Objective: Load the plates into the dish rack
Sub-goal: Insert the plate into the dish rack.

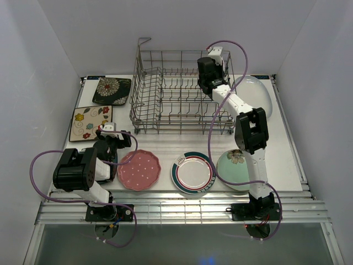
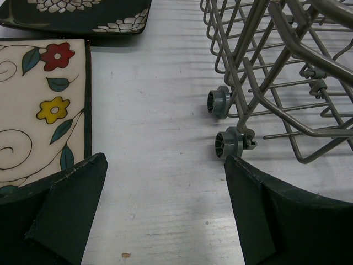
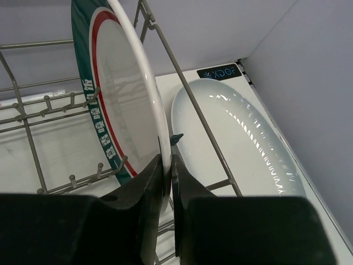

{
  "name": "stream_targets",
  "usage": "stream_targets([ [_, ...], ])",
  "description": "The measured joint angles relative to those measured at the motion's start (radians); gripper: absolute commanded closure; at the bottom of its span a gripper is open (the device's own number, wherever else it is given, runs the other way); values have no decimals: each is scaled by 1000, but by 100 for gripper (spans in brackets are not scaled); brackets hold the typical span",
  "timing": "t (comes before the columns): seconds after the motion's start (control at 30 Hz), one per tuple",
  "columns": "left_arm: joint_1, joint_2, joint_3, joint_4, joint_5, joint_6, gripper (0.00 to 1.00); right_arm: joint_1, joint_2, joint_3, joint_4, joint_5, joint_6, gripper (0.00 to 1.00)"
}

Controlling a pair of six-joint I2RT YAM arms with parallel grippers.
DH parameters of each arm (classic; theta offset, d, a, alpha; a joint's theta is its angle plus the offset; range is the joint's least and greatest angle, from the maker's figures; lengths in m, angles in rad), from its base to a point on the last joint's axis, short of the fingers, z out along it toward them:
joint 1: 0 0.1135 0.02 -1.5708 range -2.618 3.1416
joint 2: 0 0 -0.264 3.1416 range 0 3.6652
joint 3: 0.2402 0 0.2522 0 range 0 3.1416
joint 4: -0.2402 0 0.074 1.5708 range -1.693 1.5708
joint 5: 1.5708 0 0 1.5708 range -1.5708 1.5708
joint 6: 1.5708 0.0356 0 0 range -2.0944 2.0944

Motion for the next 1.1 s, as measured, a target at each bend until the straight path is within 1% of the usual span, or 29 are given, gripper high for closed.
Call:
stream_targets([
  [0.03, 0, 0, 0, 0, 0, 0, 2, 0, 0, 0, -1, -2, 6, 77],
  [0.17, 0, 0, 0, 0, 0, 0, 2, 1, 0, 0, -5, -11, 26, 66],
  [0.2, 0, 0, 0, 0, 0, 0, 2, 2, 0, 0, -5, -11, 32, 64],
  [0.23, 0, 0, 0, 0, 0, 0, 2, 2, 0, 0, -6, -13, 33, 59],
  [0.43, 0, 0, 0, 0, 0, 0, 2, 3, -5, -5, -16, -19, 38, 56],
  [0.6, 0, 0, 0, 0, 0, 0, 2, 3, -54, -50, -43, -28, 56, 54],
  [0.73, 0, 0, 0, 0, 0, 0, 2, 7, -134, -108, -44, -40, 69, 46],
  [0.87, 0, 0, 0, 0, 0, 0, 2, 13, -228, -159, -40, -54, 83, 41],
  [0.9, 0, 0, 0, 0, 0, 0, 2, 15, -253, -174, -39, -57, 86, 37],
  [0.97, 0, 0, 0, 0, 0, 0, 2, 21, -304, -207, -42, -64, 96, 32],
  [1.0, 0, 0, 0, 0, 0, 0, 2, 22, -324, -220, -42, -71, 101, 22],
  [1.07, 0, 0, 0, 0, 0, 0, 2, 27, -384, -274, -40, -85, 124, 7],
  [1.1, 0, 0, 0, 0, 0, 0, 2, 29, -414, -301, -42, -93, 134, 4],
])
